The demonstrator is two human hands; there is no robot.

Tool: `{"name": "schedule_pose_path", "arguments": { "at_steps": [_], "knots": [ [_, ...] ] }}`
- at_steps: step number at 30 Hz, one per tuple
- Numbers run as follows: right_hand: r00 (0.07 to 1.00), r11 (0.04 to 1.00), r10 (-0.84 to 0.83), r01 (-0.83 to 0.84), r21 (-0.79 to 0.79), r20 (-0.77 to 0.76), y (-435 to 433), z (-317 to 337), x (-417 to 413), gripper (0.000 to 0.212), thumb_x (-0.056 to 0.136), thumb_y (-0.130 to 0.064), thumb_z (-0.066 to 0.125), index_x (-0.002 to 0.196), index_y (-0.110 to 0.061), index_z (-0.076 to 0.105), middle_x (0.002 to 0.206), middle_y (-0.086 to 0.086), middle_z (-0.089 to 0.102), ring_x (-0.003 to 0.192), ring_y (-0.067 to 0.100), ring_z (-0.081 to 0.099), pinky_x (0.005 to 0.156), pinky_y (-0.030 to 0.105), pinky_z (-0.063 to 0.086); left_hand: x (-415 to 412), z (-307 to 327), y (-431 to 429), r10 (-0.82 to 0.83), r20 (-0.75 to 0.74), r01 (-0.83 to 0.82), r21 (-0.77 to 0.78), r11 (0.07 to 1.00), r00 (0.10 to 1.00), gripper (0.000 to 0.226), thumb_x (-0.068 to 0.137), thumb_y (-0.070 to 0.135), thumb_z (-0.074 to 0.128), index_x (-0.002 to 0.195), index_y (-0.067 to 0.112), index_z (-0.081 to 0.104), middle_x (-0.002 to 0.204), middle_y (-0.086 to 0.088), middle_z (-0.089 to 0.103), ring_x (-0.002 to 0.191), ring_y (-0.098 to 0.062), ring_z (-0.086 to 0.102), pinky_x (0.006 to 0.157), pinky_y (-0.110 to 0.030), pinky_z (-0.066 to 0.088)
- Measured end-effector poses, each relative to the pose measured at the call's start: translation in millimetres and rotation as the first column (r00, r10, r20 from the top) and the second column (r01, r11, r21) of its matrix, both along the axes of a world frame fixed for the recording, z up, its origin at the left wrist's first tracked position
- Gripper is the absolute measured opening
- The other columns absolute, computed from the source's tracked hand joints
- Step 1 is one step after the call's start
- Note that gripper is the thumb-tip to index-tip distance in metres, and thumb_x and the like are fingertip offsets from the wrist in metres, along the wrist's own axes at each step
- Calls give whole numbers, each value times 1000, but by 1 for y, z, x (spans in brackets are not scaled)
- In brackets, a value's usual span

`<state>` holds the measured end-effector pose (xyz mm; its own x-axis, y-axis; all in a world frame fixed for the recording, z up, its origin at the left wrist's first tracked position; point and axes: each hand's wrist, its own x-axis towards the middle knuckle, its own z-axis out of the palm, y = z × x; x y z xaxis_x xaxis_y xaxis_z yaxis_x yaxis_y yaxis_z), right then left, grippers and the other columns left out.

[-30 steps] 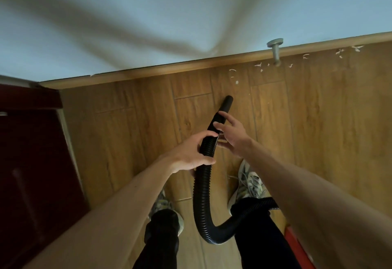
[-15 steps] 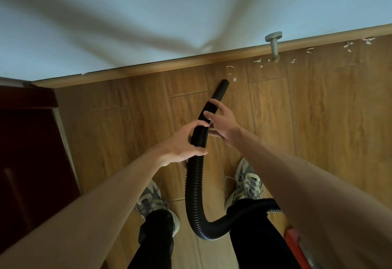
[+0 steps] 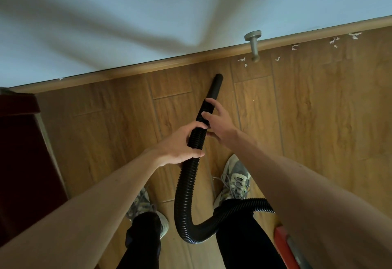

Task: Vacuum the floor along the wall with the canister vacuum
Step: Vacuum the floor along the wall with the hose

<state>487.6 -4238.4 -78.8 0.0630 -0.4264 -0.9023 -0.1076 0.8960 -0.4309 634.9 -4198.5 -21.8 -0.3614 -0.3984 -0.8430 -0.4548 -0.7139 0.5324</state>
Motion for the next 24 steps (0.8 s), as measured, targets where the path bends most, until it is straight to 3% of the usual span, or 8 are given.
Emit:
{"name": "schedule_pose_path", "arguments": {
  "at_steps": [6,10,17,24],
  "knots": [
    [994,994,-99,97,45,43,16,1,-23,44,99,-8,52,131,-37,51,122,11,61,93,22,67,65,30,56,-15,3,-1,-89,-12,89,30,996,996,65,87,11,73,138,38,42,111,-1,58,96,-20,66,76,-48,62],
    [993,994,-99,97,41,60,9,2,-17,44,98,-7,53,133,-35,49,123,11,61,92,20,68,62,28,56,-11,5,-4,-74,6,73,25,997,997,64,87,10,72,137,38,43,109,0,57,95,-18,66,73,-38,63],
    [989,993,-92,82,88,113,6,8,4,47,98,-5,54,137,-31,46,124,12,59,97,21,67,61,30,60,13,14,-1,-38,30,35,87,996,999,65,89,6,70,138,37,42,110,0,59,96,-15,66,76,-35,61],
    [983,988,-150,145,58,106,11,8,-8,47,98,-5,53,138,-28,46,122,10,58,92,19,68,60,29,60,4,11,-9,-135,38,132,75,988,990,66,87,6,71,138,37,42,115,4,59,97,-12,65,80,-29,58]
  ]
}}
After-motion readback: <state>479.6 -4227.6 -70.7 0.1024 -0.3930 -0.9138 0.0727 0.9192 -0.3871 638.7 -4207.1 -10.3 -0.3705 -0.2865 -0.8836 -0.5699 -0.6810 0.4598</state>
